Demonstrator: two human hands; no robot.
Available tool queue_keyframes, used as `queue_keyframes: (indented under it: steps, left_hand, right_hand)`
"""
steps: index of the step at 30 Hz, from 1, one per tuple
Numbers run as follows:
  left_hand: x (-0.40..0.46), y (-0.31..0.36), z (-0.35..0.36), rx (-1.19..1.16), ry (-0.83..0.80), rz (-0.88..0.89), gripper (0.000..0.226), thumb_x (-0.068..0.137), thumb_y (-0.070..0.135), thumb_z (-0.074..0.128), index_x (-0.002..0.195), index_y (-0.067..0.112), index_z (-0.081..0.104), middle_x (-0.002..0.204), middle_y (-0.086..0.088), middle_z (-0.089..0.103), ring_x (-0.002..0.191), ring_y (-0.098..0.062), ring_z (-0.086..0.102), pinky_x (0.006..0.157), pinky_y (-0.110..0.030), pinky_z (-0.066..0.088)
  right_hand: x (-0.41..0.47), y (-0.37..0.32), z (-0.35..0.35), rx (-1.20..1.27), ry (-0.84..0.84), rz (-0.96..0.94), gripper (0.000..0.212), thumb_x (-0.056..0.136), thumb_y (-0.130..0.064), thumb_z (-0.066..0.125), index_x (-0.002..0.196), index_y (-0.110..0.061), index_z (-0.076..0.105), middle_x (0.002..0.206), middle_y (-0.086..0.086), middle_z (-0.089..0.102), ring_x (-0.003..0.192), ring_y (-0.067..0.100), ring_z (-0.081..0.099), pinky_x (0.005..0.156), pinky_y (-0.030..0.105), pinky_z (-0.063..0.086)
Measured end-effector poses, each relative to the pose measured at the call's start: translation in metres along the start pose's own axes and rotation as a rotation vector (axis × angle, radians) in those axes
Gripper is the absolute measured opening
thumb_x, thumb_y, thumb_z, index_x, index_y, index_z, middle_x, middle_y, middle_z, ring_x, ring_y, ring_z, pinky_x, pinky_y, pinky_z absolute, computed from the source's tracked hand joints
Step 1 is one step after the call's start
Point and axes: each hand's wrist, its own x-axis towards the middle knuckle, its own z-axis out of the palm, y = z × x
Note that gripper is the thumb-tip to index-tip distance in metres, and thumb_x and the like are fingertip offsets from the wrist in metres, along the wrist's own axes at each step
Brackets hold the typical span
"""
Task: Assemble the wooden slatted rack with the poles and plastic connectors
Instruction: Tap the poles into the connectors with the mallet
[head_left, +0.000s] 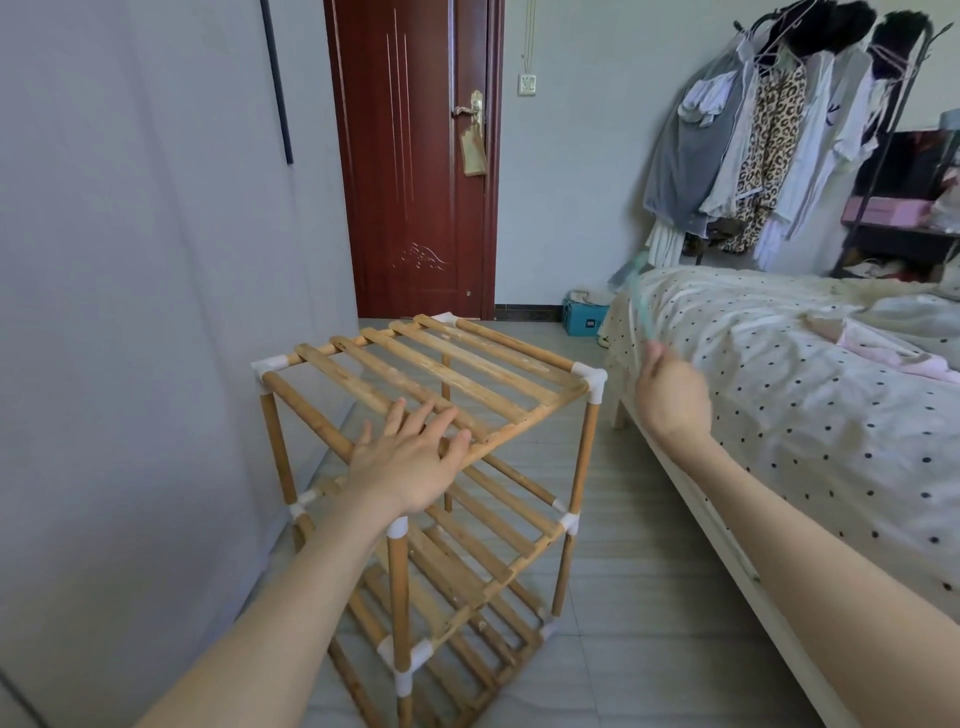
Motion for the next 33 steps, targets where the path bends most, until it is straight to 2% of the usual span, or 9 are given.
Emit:
queue_keyframes:
  steps: [2, 6, 11, 15, 20, 24, 28, 29, 33]
  left_hand:
    - [-0.001, -0.002, -0.001, -0.002, 0.001, -0.003, 0.055, 0.095, 0.057, 0.005, 0.148, 0.041, 0.007, 0.158, 0.012, -0.002, 0.145, -0.016, -0.01, 0.117, -0.049, 0.001]
    - [-0.002, -0.008, -0.001, -0.011, 0.001, -0.006, 0.055, 0.095, 0.057, 0.005, 0.148, 0.041, 0.007, 0.158, 0.013, -0.002, 0.145, -0.015, -0.01, 0.117, -0.049, 0.002]
    - [-0.002, -0.004, 0.0, -0.017, 0.007, -0.001, 0.055, 0.095, 0.057, 0.006, 0.148, 0.04, 0.007, 0.158, 0.012, -0.001, 0.145, -0.016, -0.01, 0.117, -0.049, 0.003]
    - [-0.002, 0.0, -0.001, -0.015, 0.011, -0.002, 0.054, 0.096, 0.055, 0.006, 0.148, 0.04, 0.008, 0.158, 0.011, -0.001, 0.145, -0.016, -0.009, 0.117, -0.049, 0.004]
    - [-0.004, 0.0, -0.002, -0.014, 0.011, 0.0, 0.054, 0.096, 0.055, 0.007, 0.148, 0.04, 0.008, 0.158, 0.012, 0.0, 0.145, -0.015, -0.009, 0.116, -0.048, 0.004]
    - [-0.004, 0.0, -0.002, -0.005, 0.014, 0.001, 0.054, 0.096, 0.055, 0.007, 0.149, 0.039, 0.008, 0.158, 0.011, 0.0, 0.145, -0.016, -0.009, 0.116, -0.048, 0.006]
    - [-0.002, -0.001, 0.001, -0.015, 0.025, 0.004, 0.054, 0.096, 0.055, 0.007, 0.148, 0.04, 0.008, 0.158, 0.012, 0.001, 0.145, -0.015, -0.008, 0.115, -0.047, 0.007]
    - [-0.001, 0.0, 0.001, -0.021, 0.027, 0.003, 0.054, 0.096, 0.056, 0.007, 0.148, 0.04, 0.008, 0.158, 0.012, 0.001, 0.145, -0.016, -0.008, 0.115, -0.047, 0.007]
    - [-0.001, -0.002, 0.001, -0.025, 0.04, 0.001, 0.054, 0.096, 0.056, 0.008, 0.148, 0.04, 0.01, 0.158, 0.012, 0.002, 0.146, -0.015, -0.007, 0.115, -0.048, 0.008]
  right_hand:
    - [-0.002, -0.003, -0.006, -0.03, 0.185, 0.009, 0.044, 0.102, -0.035, 0.019, 0.1, -0.002, 0.048, 0.082, 0.016, 0.055, 0.076, 0.032, 0.053, 0.072, 0.042, 0.043]
    - [-0.001, 0.02, -0.004, -0.259, -0.277, 0.179, 0.04, 0.102, -0.024, 0.022, 0.127, -0.009, 0.048, 0.094, 0.01, 0.055, 0.082, 0.03, 0.055, 0.072, 0.04, 0.047]
    - [0.003, 0.014, -0.026, -0.025, 0.221, 0.066, 0.043, 0.103, -0.032, 0.021, 0.11, 0.002, 0.048, 0.092, 0.024, 0.059, 0.084, 0.04, 0.057, 0.071, 0.043, 0.042]
    - [-0.001, 0.02, -0.005, -0.223, -0.288, 0.192, 0.044, 0.103, -0.029, 0.022, 0.124, -0.005, 0.052, 0.087, 0.011, 0.055, 0.079, 0.029, 0.052, 0.07, 0.036, 0.043]
    - [-0.006, -0.002, -0.013, 0.034, 0.258, -0.008, 0.041, 0.103, -0.033, 0.022, 0.106, -0.001, 0.047, 0.091, 0.022, 0.062, 0.081, 0.038, 0.058, 0.07, 0.044, 0.044]
    - [-0.012, 0.026, 0.005, -0.189, -0.215, 0.256, 0.037, 0.102, -0.021, 0.023, 0.126, -0.009, 0.048, 0.105, 0.013, 0.059, 0.084, 0.028, 0.053, 0.074, 0.039, 0.045]
    - [-0.005, 0.025, -0.008, 0.035, 0.231, 0.144, 0.045, 0.103, -0.034, 0.019, 0.109, 0.0, 0.048, 0.089, 0.016, 0.056, 0.077, 0.031, 0.05, 0.069, 0.039, 0.039]
    - [-0.007, 0.023, -0.008, 0.008, 0.21, 0.11, 0.044, 0.103, -0.033, 0.018, 0.108, 0.0, 0.047, 0.087, 0.015, 0.055, 0.074, 0.029, 0.048, 0.067, 0.037, 0.037]
    - [-0.008, 0.045, 0.007, -0.334, -0.41, 0.226, 0.041, 0.103, -0.026, 0.02, 0.127, -0.008, 0.048, 0.091, 0.009, 0.052, 0.073, 0.025, 0.05, 0.068, 0.034, 0.042]
